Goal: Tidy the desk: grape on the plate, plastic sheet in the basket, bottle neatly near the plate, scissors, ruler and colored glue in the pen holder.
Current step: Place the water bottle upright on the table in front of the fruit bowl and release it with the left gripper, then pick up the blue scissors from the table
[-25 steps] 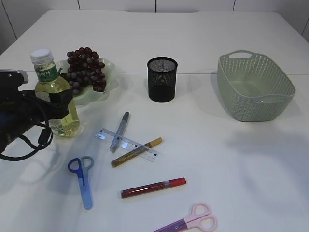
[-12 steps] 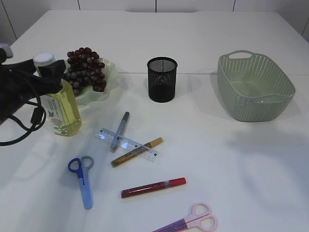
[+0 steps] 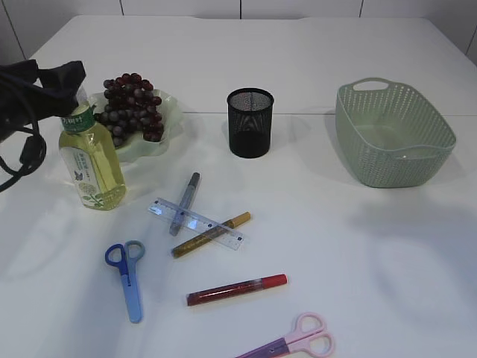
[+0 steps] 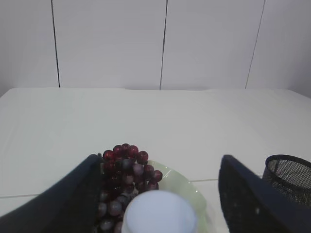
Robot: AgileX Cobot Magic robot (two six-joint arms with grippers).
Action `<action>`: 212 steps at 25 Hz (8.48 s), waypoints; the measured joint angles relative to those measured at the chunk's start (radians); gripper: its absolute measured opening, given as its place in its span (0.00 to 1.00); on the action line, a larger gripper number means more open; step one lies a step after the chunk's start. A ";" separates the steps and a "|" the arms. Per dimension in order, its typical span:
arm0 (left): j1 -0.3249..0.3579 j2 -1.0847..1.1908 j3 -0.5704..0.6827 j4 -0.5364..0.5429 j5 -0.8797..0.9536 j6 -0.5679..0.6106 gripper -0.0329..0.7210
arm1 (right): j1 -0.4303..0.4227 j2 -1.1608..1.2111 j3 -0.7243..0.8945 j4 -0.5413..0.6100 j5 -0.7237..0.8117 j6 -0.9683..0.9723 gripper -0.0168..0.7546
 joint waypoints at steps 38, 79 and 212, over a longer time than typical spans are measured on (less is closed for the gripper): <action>0.000 -0.648 -0.369 -0.325 1.985 -0.150 0.72 | 0.000 0.000 0.000 0.006 0.000 0.058 0.70; -0.266 0.003 -0.461 -0.307 1.970 -0.431 0.62 | 0.000 0.215 0.000 0.078 -0.005 0.047 0.70; -0.413 0.283 -0.406 -0.100 1.696 -0.783 0.37 | 0.000 0.215 0.000 0.080 -0.005 0.040 0.70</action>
